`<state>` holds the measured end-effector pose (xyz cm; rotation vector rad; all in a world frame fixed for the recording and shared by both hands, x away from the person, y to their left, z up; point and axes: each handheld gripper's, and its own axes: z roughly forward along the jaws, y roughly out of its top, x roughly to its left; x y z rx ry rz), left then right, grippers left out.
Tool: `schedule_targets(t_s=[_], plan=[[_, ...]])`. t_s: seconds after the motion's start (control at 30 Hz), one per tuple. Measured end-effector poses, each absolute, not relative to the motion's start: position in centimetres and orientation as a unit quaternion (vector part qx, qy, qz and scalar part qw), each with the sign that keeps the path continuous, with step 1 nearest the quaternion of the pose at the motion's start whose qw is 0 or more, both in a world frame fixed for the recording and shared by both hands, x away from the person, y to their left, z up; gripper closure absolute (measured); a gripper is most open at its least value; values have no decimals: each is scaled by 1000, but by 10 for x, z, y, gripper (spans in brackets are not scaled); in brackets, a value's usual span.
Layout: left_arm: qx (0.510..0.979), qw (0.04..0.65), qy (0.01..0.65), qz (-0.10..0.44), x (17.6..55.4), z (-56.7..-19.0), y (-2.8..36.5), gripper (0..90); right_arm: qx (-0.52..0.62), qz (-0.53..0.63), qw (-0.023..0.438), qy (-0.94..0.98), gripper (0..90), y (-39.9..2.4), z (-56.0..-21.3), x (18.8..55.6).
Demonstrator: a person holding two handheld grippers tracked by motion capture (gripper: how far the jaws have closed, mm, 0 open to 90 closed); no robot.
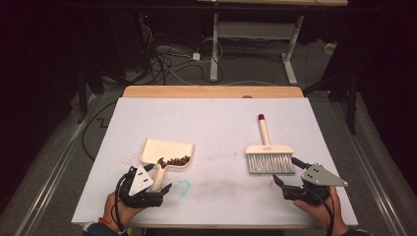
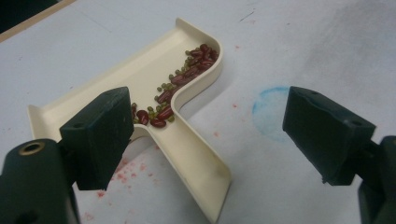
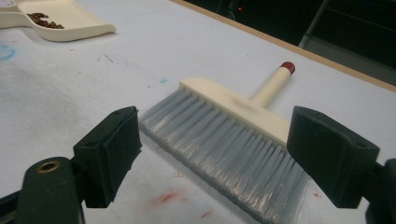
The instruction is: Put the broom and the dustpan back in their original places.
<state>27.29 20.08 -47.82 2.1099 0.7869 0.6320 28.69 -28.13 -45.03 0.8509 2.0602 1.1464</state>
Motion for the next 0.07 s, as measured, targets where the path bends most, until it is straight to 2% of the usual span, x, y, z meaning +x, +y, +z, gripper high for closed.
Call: schedule_targets(t_s=[0.07], plan=[[831,389,313,244,272,-478,200,162,323,433,315,780,178,-282,-450,287]])
